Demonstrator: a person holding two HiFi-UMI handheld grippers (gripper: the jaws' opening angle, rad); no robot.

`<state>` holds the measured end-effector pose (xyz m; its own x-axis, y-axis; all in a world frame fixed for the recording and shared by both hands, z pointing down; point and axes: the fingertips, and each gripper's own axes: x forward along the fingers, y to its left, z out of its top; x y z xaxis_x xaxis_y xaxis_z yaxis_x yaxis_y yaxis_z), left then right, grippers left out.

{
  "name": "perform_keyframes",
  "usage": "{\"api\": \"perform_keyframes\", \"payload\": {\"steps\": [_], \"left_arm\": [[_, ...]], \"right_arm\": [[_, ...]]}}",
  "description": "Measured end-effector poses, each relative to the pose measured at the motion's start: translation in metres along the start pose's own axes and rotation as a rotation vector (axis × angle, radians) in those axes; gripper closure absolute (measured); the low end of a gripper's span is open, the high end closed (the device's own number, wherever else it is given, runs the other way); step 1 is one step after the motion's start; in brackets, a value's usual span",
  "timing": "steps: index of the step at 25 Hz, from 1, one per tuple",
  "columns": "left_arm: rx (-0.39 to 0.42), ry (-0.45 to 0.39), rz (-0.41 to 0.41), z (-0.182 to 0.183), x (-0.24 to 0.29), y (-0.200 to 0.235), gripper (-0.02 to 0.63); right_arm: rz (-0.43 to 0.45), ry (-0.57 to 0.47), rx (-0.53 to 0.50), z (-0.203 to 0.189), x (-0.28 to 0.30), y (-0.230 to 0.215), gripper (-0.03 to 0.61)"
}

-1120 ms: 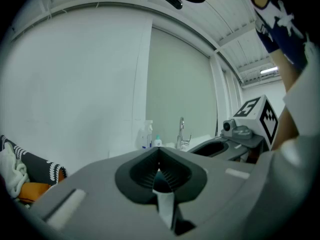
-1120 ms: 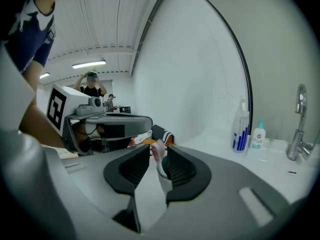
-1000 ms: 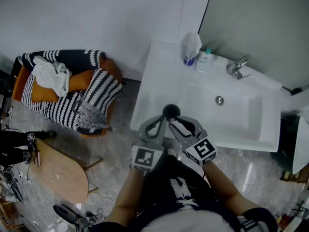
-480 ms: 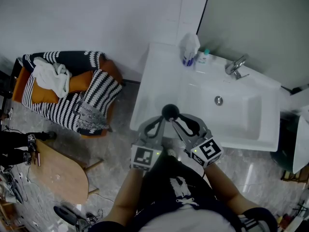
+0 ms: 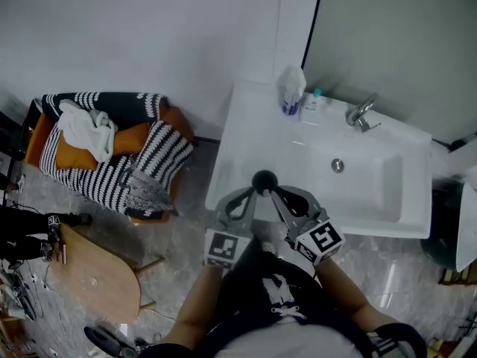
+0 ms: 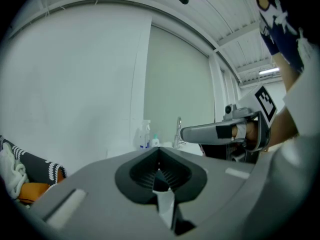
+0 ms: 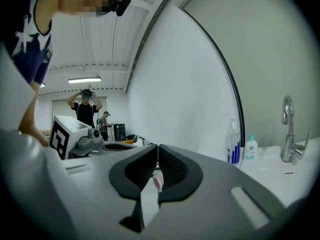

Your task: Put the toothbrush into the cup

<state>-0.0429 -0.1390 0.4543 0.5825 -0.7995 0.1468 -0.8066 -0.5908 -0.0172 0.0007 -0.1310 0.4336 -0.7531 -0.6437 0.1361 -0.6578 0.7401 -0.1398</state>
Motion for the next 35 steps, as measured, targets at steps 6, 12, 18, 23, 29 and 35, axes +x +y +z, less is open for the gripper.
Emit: {"api": "perform_keyframes", "payload": {"steps": [6,12,18,23,29,35], "left_arm": [[-0.008,-0.019,0.001,0.009,-0.004,-0.001,0.614],[-0.056,-0.043,0.001,0.019,-0.008,0.000,0.614],[-0.067,-0.069,0.001,0.029,-0.011,0.000,0.614],[-0.068,-0.073,0.006,0.032,-0.010,0.002,0.614],[-0.063,-0.059,-0.001,0.030,-0.005,0.003,0.614],[-0.051,-0.042,-0.007,0.026,-0.002,0.002,0.614]], "right_arm": [[-0.005,-0.005,0.011,0.001,0.001,0.005,0.577],[-0.007,0.011,0.024,-0.002,0.000,0.006,0.577],[-0.015,0.039,0.040,-0.006,-0.001,0.005,0.577],[-0.015,0.054,0.037,-0.006,0.000,0.004,0.577],[-0.019,0.063,0.038,-0.008,0.000,0.000,0.577],[-0.023,0.073,0.042,-0.010,-0.002,-0.004,0.578]]}}
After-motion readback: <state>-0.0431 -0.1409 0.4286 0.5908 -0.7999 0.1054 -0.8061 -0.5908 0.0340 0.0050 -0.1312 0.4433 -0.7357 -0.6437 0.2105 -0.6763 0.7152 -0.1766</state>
